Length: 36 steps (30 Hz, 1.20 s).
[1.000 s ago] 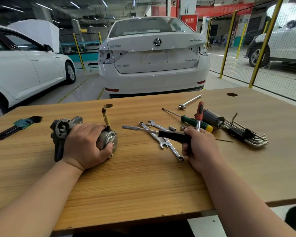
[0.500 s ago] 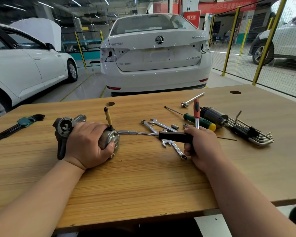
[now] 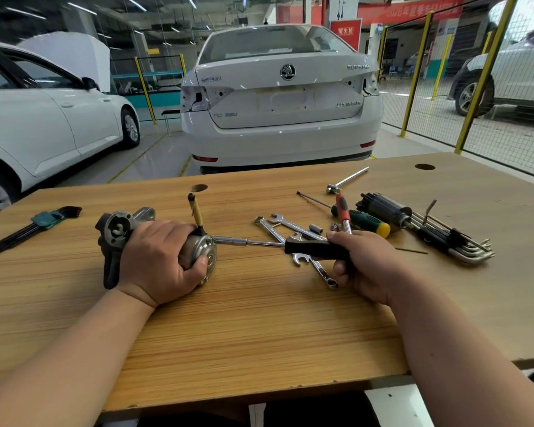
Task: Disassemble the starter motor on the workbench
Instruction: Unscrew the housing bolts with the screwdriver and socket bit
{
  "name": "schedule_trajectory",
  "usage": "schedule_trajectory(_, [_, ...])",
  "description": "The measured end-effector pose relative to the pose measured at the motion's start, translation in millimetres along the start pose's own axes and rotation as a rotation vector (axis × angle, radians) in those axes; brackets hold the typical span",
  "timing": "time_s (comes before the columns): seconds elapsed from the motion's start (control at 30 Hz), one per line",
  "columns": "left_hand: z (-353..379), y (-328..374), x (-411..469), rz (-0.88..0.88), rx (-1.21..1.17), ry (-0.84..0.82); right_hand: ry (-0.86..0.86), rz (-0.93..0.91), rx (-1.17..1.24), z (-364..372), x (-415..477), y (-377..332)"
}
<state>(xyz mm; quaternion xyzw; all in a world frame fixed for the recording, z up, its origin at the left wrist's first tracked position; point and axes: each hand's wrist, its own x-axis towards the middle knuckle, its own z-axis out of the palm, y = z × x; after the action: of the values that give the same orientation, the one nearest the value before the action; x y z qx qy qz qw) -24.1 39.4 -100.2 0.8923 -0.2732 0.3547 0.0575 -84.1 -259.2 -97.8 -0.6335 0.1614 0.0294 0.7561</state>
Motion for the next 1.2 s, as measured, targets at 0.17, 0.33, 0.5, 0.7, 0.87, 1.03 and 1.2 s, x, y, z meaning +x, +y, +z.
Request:
schedule_trajectory(0.17, [-1,1,1,-0.010,0.009,-0.003,-0.049,-0.195,-0.041,0,0,-3])
schedule_trajectory(0.33, [-2,3,0,-0.030,0.021,-0.027,-0.076,-0.215,-0.071,-1,4,-7])
schedule_trajectory(0.5, [-5,7,0,-0.057,0.024,-0.052,-0.135,-0.034,0.035,-7,11,-16])
schedule_trajectory(0.7, [-6,8,-1,-0.091,0.024,-0.078,-0.186,-0.083,-0.006,-13,16,-12])
schedule_trajectory(0.87, [-7,9,0,-0.090,0.018,-0.104,-0.231,-0.145,0.082,-15,18,-7])
schedule_trajectory(1.03, [-5,8,0,-0.087,0.033,-0.085,-0.066,0.006,0.067,-6,21,-12])
schedule_trajectory(1.2, [-5,11,4,-0.137,0.066,-0.121,0.026,0.204,-0.069,3,32,-33])
